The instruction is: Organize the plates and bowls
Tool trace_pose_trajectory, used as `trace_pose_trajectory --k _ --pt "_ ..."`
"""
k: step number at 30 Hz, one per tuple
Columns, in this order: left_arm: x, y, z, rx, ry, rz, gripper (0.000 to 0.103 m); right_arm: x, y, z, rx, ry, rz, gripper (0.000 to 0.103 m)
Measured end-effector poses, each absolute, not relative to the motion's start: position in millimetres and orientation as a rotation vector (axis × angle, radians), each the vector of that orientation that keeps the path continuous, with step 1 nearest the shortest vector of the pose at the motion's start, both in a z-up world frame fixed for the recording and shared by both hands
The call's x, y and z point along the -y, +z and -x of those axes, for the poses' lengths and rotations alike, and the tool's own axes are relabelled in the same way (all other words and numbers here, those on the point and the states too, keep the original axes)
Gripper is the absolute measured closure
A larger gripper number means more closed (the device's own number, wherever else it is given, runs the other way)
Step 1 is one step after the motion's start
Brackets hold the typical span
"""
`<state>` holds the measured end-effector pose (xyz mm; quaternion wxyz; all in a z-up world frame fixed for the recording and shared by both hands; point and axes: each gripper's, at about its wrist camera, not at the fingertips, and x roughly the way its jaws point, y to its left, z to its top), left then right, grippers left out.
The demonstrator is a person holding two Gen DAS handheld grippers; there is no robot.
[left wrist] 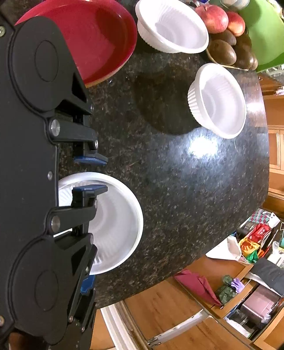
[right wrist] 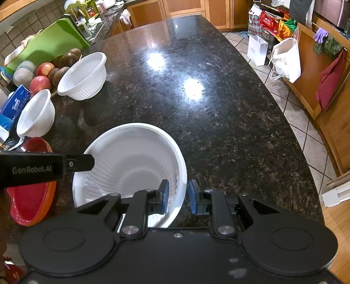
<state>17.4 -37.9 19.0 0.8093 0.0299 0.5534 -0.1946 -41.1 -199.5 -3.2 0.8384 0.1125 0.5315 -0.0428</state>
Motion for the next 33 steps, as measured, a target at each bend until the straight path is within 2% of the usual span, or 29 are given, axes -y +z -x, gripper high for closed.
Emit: trace_pose_trajectory --k 17,24,33 --pt "22.9 34.1 -10.8 -1.141 -0.404 -0.029 0.078 199.7 16.8 59.1 -1.048 -0.129 -0.238 0.080" --pt "9.5 47.1 -13.4 -1.086 -0.376 -0.022 0.078 202.7 42.9 57.6 -0.970 -0.141 -0.232 0.079" --pt "-20.8 70.4 -39.4 -0.989 -0.274 -0.013 0.077 177.8 87.9 27.4 -0.850 -0.039 -0.190 0.073"
